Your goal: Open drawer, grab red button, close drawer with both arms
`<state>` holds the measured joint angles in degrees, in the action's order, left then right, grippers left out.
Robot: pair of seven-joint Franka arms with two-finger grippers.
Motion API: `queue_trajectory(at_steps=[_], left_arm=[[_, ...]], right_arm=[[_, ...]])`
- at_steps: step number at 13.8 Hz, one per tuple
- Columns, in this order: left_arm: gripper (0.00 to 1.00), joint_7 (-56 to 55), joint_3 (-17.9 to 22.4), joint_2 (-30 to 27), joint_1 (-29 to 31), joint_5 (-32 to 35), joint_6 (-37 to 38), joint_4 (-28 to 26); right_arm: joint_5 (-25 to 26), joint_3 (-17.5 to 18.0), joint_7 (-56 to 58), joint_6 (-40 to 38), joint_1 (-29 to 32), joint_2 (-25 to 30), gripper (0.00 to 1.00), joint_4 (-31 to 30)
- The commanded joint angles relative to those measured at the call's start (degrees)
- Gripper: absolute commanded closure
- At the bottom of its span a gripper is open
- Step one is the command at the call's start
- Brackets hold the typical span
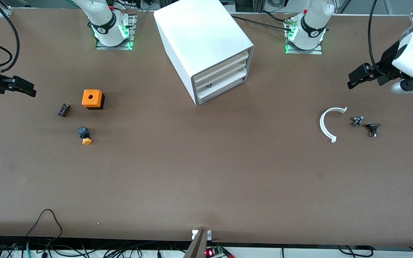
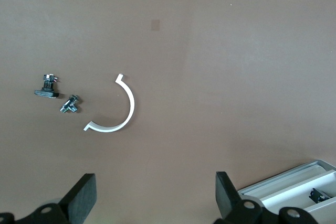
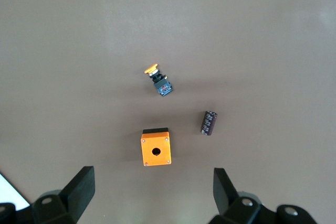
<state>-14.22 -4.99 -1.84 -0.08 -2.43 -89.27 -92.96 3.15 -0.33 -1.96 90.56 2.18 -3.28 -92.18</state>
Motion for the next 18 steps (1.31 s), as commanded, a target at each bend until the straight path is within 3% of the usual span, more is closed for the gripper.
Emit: queue_trajectory(at_steps=[1, 6, 9, 11, 14, 18], left_arm=[[0.00, 1.04, -0.11, 0.70, 0.17, -0.12, 1.55, 1.91], [0.00, 1.30, 0.07, 3.59, -0.62, -0.21, 1.73, 0.77], [0.00, 1.48, -0.28, 8.42, -0.79, -1.52, 2.34, -1.16], [0.00, 3.66, -0.19, 9.65, -0.53, -7.39, 2.87, -1.69], [0.00, 8.15, -0.10, 14.56, -0.44, -11.10, 2.35, -3.26], [0.00, 9.92, -0.02, 22.22, -0.97, -20.93, 2.61, -4.15]], right_arm=[[-1.22, -0.64, 0.91, -0.12, -0.34, 1.08, 0.00, -1.16], [-1.22, -0.64, 0.91, -0.12, -0.34, 1.08, 0.00, -1.16], [-1.22, -0.64, 0.91, -0.12, -0.34, 1.08, 0.00, -1.08], [-1.22, -0.64, 1.00, -0.12, -0.34, 1.08, 0.00, -1.16], [-1.13, -0.64, 1.08, 0.06, -0.43, 1.08, 0.00, -1.16], [-1.13, -0.29, 2.14, 0.14, -0.43, 1.08, 0.00, -1.08]])
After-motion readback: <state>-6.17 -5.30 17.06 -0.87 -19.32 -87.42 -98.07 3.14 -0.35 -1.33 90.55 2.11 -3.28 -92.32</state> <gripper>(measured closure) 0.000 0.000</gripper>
